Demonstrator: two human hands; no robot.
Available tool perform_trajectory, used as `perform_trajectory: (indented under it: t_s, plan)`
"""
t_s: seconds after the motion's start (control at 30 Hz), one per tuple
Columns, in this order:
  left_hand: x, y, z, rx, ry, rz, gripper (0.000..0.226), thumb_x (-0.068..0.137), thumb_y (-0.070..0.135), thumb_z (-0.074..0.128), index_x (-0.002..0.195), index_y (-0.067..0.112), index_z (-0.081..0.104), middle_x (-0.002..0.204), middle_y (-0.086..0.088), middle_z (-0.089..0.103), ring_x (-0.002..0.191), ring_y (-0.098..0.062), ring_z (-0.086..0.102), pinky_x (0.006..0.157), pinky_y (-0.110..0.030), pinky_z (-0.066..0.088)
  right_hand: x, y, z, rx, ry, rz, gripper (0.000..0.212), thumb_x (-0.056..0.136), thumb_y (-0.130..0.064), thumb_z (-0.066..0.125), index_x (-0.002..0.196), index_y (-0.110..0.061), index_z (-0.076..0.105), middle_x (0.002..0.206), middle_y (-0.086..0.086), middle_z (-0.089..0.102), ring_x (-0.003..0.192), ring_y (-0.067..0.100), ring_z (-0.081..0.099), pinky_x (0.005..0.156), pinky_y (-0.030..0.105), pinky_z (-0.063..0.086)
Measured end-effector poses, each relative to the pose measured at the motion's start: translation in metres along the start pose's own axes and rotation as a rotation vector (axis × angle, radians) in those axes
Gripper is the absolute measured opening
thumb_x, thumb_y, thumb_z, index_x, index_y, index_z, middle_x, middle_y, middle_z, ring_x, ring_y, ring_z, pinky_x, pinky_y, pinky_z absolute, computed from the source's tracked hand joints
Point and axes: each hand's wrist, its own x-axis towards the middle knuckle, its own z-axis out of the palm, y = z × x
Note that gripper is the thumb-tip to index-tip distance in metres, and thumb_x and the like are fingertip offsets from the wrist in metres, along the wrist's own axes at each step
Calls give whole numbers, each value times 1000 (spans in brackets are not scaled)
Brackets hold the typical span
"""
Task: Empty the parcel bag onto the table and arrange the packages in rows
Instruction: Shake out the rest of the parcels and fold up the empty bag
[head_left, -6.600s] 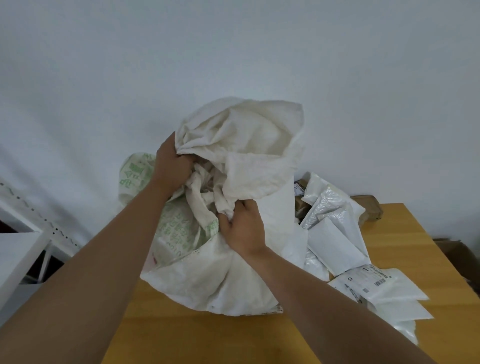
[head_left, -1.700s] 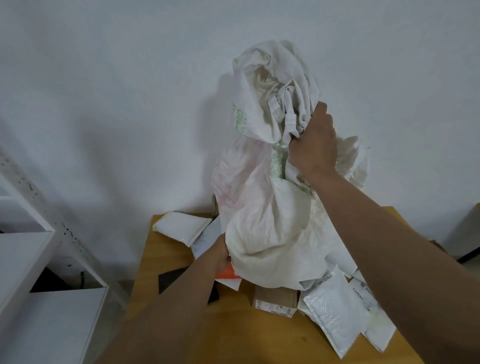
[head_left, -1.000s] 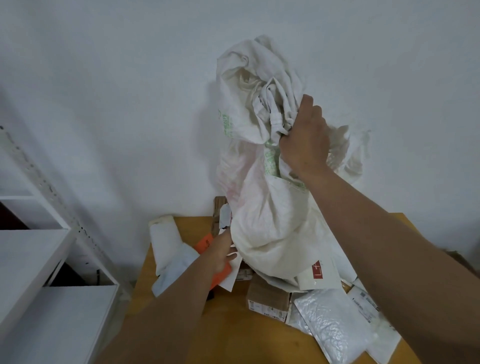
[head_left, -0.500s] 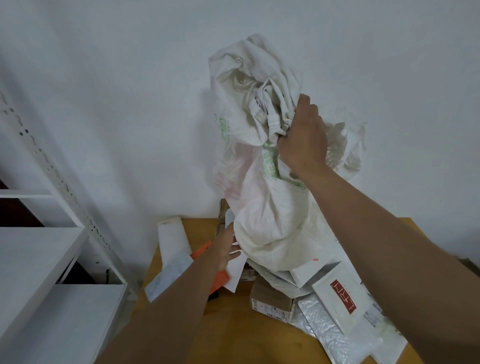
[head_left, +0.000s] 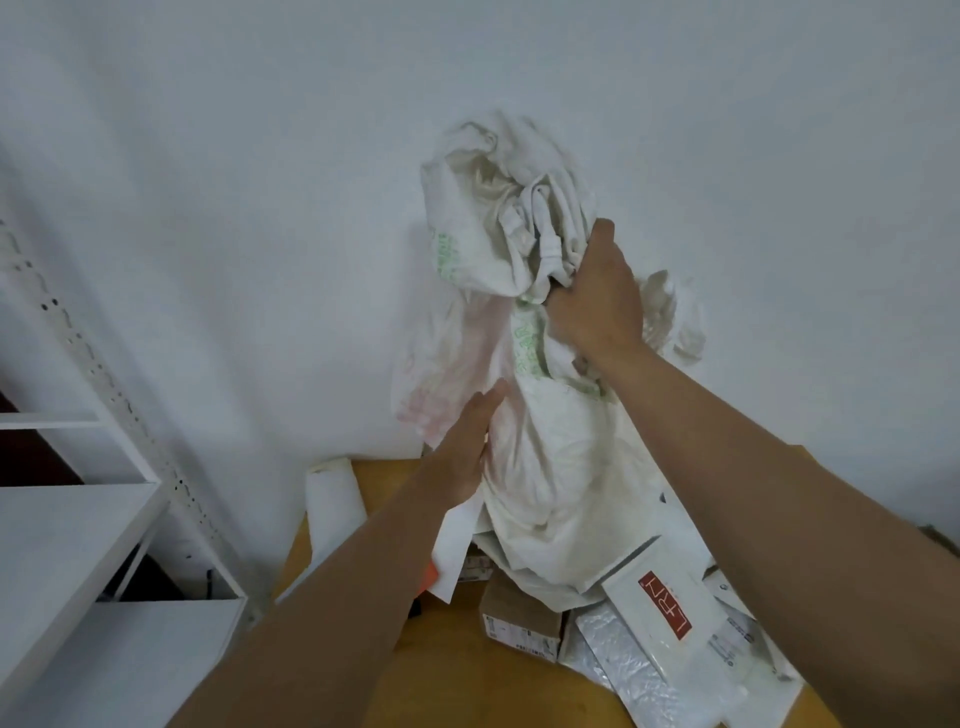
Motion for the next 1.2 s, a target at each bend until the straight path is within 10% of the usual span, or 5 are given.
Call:
perform_trajectory:
  t_s: [0.37, 0.6, 0.77, 1.03, 1.2]
  plan:
    - [-9, 59, 55, 502, 68, 303, 107, 82, 38, 75, 153, 40, -5, 160, 8, 17, 145, -16, 23, 112, -36, 29, 11, 1, -29, -32, -42, -60, 45, 83, -14, 56, 124, -6, 40, 104, 14, 51, 85, 31, 54, 63, 38, 43]
    - [-20, 86, 94, 722, 191, 584, 72, 78, -9, 71, 138, 12, 37, 113, 6, 49, 98, -6, 52, 72, -6, 46, 13, -2, -36, -19, -62, -156, 35, 82, -15, 57, 113, -7, 42, 97, 12, 53, 80, 28, 53, 58, 36, 40]
    - [-12, 84, 94, 743, 142, 625, 66, 75, 9, 80, 131, 18, 46, 123, 5, 57, 112, -11, 54, 93, -21, 42, 18, -5, -48, -125, -86, -171, 38, 84, -13, 58, 118, -7, 41, 95, 9, 47, 79, 27, 49, 59, 35, 35]
    - [-15, 92, 79, 730, 662, 801, 27, 87, 20, 63, 111, 9, 56, 106, -3, 60, 95, -16, 58, 82, -33, 49, 36, 10, -70, -224, -18, -209, 44, 83, -8, 58, 124, -6, 42, 106, 16, 51, 89, 33, 53, 62, 36, 33]
    - [-12, 102, 71, 640, 764, 859, 56, 82, 23, 68, 132, 10, 45, 119, -7, 50, 108, -21, 53, 88, -36, 49, 37, 14, -78, -273, -119, -171, 40, 87, -17, 58, 122, -9, 40, 99, 11, 47, 88, 32, 55, 59, 35, 34]
